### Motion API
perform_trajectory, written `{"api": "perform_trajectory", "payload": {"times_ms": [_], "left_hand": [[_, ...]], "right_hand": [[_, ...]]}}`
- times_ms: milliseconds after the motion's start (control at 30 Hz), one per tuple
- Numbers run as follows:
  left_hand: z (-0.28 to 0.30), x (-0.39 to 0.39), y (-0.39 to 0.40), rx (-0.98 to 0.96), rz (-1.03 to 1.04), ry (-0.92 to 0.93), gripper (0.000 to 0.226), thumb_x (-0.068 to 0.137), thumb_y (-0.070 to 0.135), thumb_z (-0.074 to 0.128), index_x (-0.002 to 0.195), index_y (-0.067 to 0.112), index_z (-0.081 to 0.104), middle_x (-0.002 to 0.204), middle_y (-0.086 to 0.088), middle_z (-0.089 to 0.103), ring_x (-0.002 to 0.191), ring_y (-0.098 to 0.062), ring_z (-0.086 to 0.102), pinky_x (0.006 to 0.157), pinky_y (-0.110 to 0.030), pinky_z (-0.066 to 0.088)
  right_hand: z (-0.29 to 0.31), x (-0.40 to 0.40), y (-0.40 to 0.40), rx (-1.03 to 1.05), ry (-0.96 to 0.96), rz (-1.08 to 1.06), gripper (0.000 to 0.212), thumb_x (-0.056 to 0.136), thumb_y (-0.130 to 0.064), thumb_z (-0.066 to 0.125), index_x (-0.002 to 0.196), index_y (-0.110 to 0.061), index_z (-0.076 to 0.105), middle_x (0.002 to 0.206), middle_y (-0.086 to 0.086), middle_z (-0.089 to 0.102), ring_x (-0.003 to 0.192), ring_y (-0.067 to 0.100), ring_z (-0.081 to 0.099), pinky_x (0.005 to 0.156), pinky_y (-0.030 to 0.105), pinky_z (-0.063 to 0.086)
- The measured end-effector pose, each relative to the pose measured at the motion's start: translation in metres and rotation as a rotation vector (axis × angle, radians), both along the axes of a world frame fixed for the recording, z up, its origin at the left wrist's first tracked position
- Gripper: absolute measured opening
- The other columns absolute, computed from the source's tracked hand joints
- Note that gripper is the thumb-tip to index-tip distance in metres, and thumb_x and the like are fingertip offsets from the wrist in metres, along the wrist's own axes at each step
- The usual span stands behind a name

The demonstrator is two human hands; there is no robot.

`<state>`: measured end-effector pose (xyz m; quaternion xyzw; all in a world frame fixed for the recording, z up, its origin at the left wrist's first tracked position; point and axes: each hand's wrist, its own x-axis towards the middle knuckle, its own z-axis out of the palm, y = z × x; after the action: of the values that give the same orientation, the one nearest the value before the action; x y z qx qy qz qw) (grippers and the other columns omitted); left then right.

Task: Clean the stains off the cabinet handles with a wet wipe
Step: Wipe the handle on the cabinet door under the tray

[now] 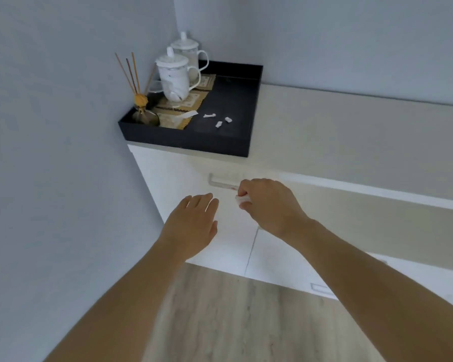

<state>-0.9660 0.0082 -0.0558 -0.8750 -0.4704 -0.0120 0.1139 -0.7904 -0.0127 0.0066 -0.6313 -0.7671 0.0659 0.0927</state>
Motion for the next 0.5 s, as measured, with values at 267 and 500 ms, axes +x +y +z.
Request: {"api": "perform_trajectory", "payload": {"times_ms": [267,500], "left_hand": [[-0.022,-0.034,0.051,0.087,-0.058,0.014,0.064,0.101,0.038,0.037,0.153,0.011,0.011,0.160,-0.011,0.005,0.146,-0.027,0.013,0.117,-0.038,0.012],[-0.065,-0.016,0.101,0.322,-0.132,-0.088,0.081,0.082,0.026,0.068,0.148,0.005,0.025,0.154,-0.017,0.026,0.142,-0.036,0.024,0.116,-0.051,0.017]], "right_hand": [[-0.024,-0.032,0.013,-0.014,-0.018,-0.182,0.018,0.101,-0.020,0.043,0.111,-0.016,0.058,0.106,0.001,0.064,0.094,0.020,0.058,0.078,0.028,0.042],[-0.061,-0.006,0.025,0.073,0.086,-0.298,0.014,0.100,-0.019,0.050,0.109,-0.015,0.060,0.101,0.001,0.065,0.094,0.022,0.057,0.078,0.029,0.043]]}}
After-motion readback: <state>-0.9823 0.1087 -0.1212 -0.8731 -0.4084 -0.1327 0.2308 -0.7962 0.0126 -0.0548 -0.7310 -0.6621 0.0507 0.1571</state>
